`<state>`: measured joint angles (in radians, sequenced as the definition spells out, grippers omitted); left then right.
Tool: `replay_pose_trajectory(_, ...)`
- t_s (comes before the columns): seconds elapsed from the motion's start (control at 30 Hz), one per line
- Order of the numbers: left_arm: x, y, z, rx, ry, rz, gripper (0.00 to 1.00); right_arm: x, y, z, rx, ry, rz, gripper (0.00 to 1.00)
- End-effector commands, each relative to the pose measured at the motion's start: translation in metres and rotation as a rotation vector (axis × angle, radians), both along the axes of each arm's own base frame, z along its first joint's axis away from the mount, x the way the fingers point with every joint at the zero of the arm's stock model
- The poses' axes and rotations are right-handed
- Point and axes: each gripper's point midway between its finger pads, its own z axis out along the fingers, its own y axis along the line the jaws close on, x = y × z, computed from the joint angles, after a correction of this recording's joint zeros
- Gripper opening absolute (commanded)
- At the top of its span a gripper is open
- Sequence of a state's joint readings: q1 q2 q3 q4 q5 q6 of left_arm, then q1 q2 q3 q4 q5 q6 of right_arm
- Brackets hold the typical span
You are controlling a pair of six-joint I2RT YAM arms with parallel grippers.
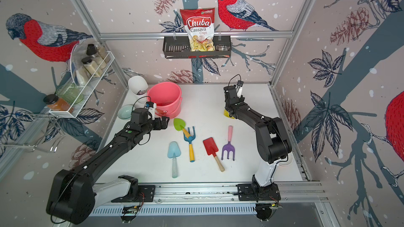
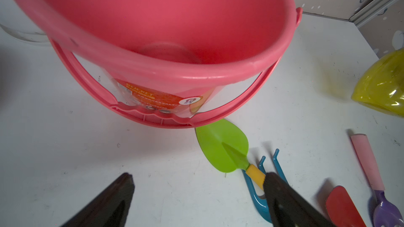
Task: Organize the gardening tools
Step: Adjust the gardening tool at the center of the board.
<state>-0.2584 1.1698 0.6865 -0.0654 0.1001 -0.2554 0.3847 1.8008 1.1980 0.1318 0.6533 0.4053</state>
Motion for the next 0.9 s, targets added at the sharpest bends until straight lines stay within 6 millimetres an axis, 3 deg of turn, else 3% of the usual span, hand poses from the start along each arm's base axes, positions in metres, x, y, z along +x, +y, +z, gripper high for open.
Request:
replay_pose_trajectory(0.0, 0.003, 0.002, 0.003, 0.003, -0.022, 0.016, 0.97, 0.010, -0.023, 0.027, -0.062, -0.169, -0.150, 0.05)
replay_pose_trajectory(0.27, 0.003, 0.006, 0.009, 0.006, -0.054, 0.035, 0.97, 0.032, -0.044, 0.022, -0.164, -0.238, -0.304, 0.05)
replay_pose_trajectory(0.87, 0.006, 0.012, 0.014, 0.016, -0.095, 0.072, 0.97, 0.098, -0.028, 0.004, -0.318, -0.331, -0.303, 0.06)
